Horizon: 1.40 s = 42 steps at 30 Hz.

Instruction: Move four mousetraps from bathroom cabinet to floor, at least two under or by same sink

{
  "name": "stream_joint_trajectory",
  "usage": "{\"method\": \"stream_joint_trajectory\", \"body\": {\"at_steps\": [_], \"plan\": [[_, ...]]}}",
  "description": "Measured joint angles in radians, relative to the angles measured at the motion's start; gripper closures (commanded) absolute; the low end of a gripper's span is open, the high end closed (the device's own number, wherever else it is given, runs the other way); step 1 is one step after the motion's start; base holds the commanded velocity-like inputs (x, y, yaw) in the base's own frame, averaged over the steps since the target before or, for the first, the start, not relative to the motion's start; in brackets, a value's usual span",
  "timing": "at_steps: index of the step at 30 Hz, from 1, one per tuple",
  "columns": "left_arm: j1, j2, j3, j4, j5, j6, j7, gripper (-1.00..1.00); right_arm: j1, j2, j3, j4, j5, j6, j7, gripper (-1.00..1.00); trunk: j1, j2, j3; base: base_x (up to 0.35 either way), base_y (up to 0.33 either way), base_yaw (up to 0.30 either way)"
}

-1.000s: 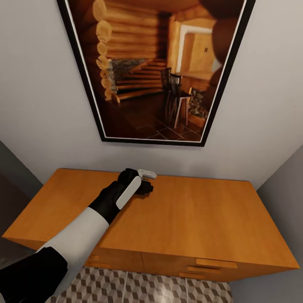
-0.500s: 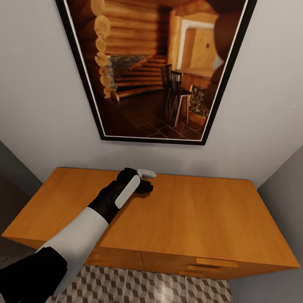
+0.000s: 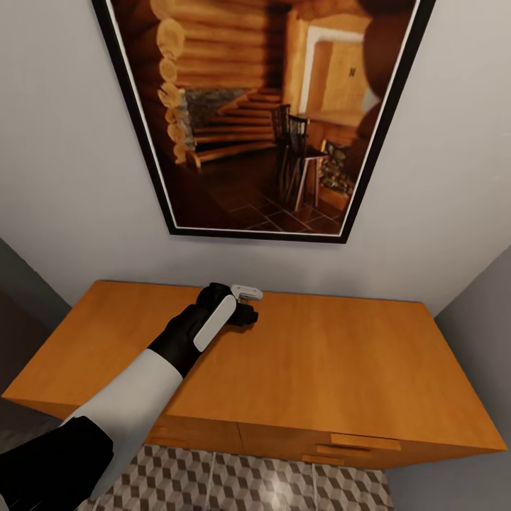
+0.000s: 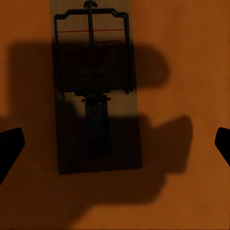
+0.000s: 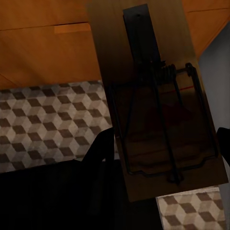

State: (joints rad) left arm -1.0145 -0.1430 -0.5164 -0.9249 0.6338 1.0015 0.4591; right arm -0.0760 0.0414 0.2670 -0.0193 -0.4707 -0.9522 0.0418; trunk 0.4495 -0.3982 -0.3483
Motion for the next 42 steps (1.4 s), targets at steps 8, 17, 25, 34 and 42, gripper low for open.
{"method": "stream_joint_trajectory", "body": {"at_steps": [8, 17, 25, 34, 42], "plan": [[0.0, 0.001, 0.001, 0.005, 0.0, 0.0, 0.001, -1.0, 0.0, 0.0, 0.0, 0.0, 0.0, 0.0, 0.0, 1.0, 0.0, 0.0, -0.001, 0.0, 0.0, 0.0], [0.0, 0.001, 0.001, 0.007, 0.0, 0.0, 0.002, -1.0, 0.0, 0.0, 0.0, 0.001, 0.0, 0.0, 0.0, 1.0, 0.0, 0.0, -0.008, 0.0, 0.0, 0.0], [0.0, 0.001, 0.0, 0.008, 0.0, 0.0, 0.002, -1.0, 0.0, 0.0, 0.0, 0.0, 0.0, 0.0, 0.0, 1.0, 0.0, 0.0, -0.019, 0.0, 0.0, 0.0], [0.0, 0.001, 0.0, 0.008, 0.0, 0.0, 0.002, -1.0, 0.0, 0.0, 0.0, 0.0, 0.0, 0.0, 0.0, 1.0, 0.0, 0.0, -0.021, 0.0, 0.0, 0.0], [0.0, 0.001, 0.0, 0.009, 0.0, 0.0, 0.002, -1.0, 0.0, 0.0, 0.0, 0.0, 0.0, 0.0, 0.0, 1.0, 0.0, 0.0, -0.022, 0.0, 0.0, 0.0]]}}
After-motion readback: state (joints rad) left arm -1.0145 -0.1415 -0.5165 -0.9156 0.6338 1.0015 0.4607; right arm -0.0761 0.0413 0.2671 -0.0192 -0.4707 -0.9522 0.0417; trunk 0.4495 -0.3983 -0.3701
